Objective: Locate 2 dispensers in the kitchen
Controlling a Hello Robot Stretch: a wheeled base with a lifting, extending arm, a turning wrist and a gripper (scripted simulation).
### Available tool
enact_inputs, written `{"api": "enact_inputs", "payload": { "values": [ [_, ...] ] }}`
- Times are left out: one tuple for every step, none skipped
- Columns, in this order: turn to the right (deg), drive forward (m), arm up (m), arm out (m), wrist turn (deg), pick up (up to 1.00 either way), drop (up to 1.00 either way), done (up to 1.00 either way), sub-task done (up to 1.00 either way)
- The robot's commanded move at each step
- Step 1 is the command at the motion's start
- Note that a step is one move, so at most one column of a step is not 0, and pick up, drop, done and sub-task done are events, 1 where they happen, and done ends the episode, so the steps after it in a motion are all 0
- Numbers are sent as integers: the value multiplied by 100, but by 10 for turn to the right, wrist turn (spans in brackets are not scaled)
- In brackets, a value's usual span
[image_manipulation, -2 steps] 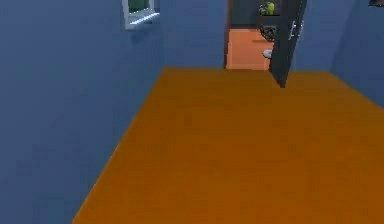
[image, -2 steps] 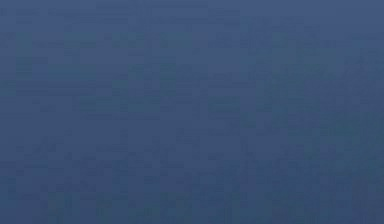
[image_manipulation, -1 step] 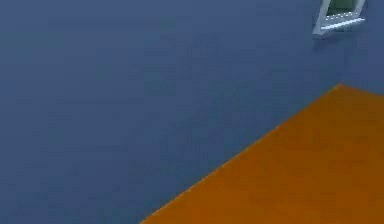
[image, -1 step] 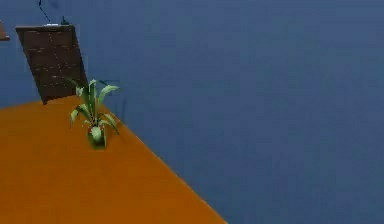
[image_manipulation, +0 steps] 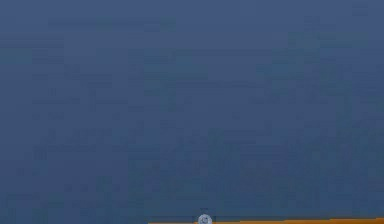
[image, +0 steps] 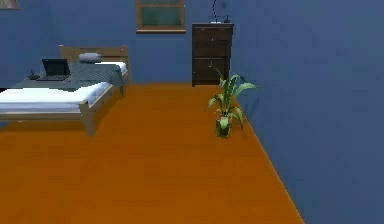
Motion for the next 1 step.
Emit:
{"api": "enact_inputs", "payload": {
  "values": [
    [0,10,0,0,0,0,0,0,0]
  ]
}}
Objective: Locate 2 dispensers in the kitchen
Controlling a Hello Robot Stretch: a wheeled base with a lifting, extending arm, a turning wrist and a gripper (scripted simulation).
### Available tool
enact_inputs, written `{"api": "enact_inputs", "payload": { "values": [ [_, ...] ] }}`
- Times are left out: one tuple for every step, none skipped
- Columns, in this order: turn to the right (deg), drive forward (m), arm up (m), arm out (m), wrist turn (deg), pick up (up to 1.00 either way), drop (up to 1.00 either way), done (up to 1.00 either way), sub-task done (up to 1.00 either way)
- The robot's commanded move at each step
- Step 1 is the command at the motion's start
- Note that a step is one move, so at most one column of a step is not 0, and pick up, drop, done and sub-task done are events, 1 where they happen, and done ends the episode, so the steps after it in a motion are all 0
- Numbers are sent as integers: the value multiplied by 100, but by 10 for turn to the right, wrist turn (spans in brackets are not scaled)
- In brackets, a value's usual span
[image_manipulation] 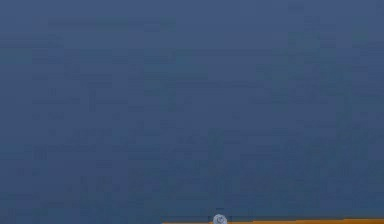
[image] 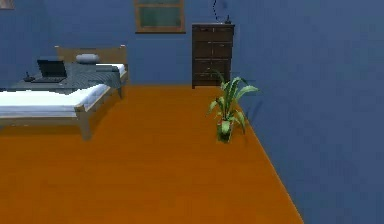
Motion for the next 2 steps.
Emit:
{"api": "enact_inputs", "payload": {
  "values": [
    [-420,0,0,0,0,0,0,0,0],
    [0,45,0,0,0,0,0,0,0]
  ]
}}
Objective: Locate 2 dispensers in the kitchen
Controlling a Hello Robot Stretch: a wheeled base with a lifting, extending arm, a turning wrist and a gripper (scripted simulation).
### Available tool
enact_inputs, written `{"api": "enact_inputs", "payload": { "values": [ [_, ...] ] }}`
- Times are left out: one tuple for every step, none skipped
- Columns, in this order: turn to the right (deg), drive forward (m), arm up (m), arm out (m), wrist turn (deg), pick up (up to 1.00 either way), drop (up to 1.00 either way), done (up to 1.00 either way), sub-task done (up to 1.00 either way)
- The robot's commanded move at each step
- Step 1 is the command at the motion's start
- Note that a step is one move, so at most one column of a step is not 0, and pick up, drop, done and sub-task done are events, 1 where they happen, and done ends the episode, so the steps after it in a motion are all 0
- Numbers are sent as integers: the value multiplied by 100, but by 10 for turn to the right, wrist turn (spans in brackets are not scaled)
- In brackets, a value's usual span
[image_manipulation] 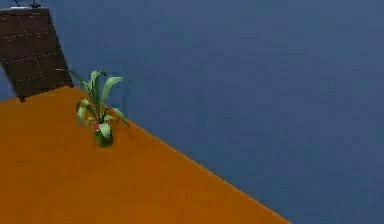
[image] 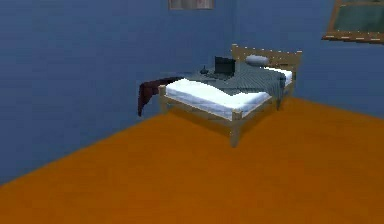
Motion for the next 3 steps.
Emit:
{"api": "enact_inputs", "payload": {
  "values": [
    [-450,0,0,0,0,0,0,0,0],
    [0,100,0,0,0,0,0,0,0],
    [-330,0,0,0,0,0,0,0,0]
  ]
}}
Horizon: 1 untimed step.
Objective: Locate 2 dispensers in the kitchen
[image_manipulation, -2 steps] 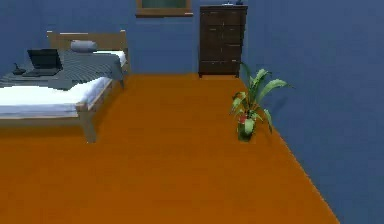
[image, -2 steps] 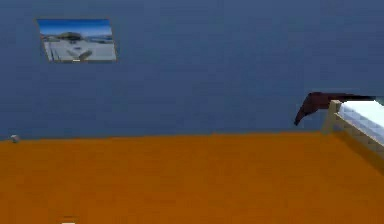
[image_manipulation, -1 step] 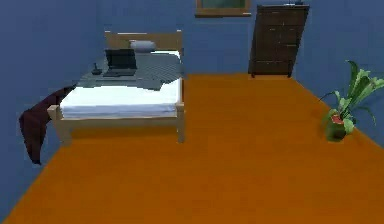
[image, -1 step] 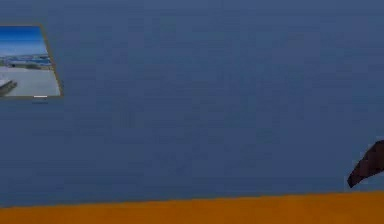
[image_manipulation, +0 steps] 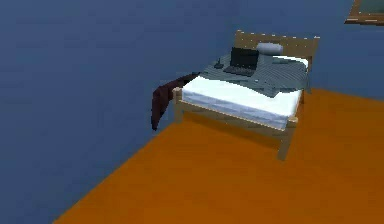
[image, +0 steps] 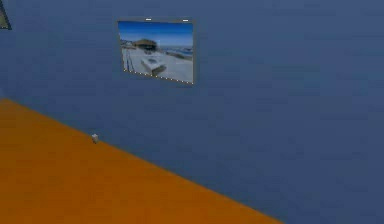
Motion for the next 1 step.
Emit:
{"api": "enact_inputs", "payload": {
  "values": [
    [0,5,0,0,0,0,0,0,0]
  ]
}}
